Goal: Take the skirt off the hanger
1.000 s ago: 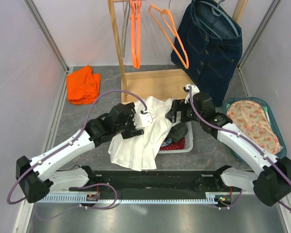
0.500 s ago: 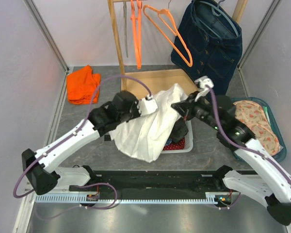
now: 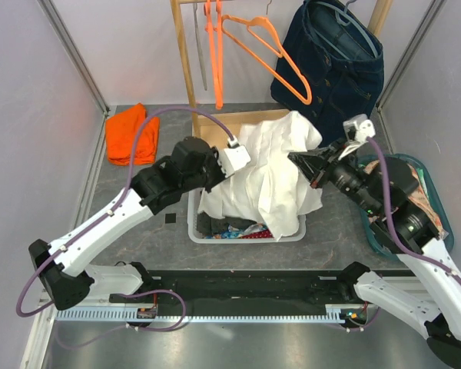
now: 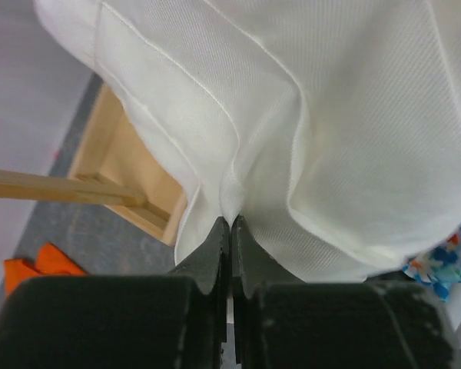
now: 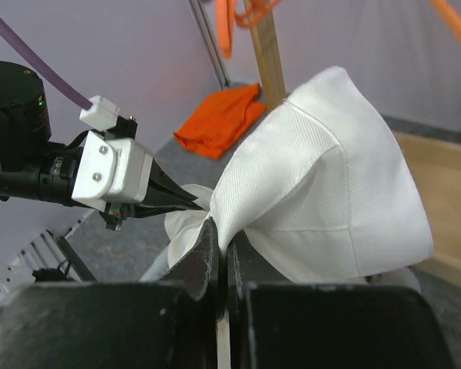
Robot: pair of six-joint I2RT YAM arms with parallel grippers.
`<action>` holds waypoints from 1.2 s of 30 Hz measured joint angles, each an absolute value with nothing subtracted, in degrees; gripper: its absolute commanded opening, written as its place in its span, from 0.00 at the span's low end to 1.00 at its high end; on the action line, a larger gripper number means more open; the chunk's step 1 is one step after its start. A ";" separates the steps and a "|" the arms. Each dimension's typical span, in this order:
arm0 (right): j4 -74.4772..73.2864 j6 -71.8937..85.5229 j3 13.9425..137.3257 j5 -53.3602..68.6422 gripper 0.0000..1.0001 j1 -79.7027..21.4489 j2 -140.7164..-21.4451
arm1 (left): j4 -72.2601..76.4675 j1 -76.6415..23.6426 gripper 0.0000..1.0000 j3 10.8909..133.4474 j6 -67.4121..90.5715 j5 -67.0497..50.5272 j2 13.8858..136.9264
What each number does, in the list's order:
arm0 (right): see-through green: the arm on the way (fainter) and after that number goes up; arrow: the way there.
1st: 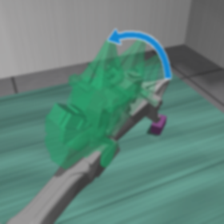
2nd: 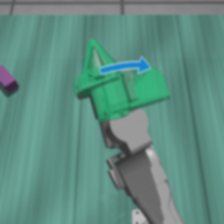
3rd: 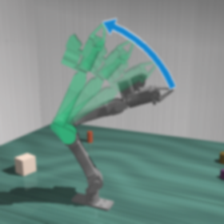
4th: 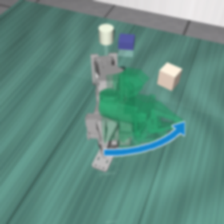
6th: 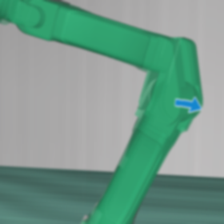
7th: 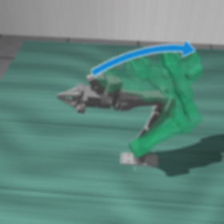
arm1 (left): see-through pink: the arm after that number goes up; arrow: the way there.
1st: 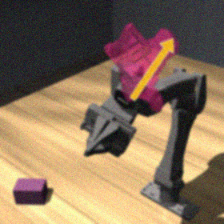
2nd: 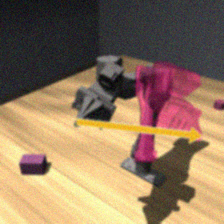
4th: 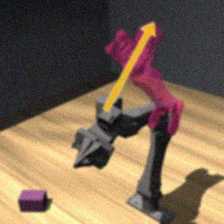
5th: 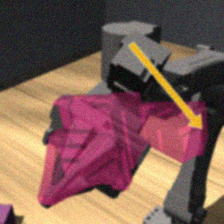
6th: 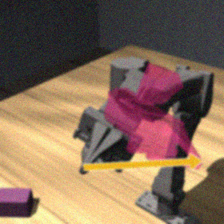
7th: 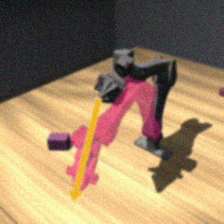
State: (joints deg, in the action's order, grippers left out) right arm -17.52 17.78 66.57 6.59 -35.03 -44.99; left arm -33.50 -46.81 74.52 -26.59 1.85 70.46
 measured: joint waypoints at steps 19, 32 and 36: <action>-10.87 24.05 43.38 12.73 0.00 -37.50 -54.39 | -40.47 -47.09 0.04 59.13 -27.99 1.37 61.52; -9.98 27.59 43.99 3.90 0.00 -40.58 -84.25 | -40.99 -47.07 0.92 62.46 -29.71 2.48 64.16; -7.16 28.71 44.03 1.52 0.00 -41.80 -85.76 | -39.88 -47.00 0.93 65.30 -29.63 2.76 64.40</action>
State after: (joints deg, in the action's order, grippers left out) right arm -7.16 28.71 44.03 1.52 -41.80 -85.76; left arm -39.88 -47.00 65.30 -29.63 2.76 64.40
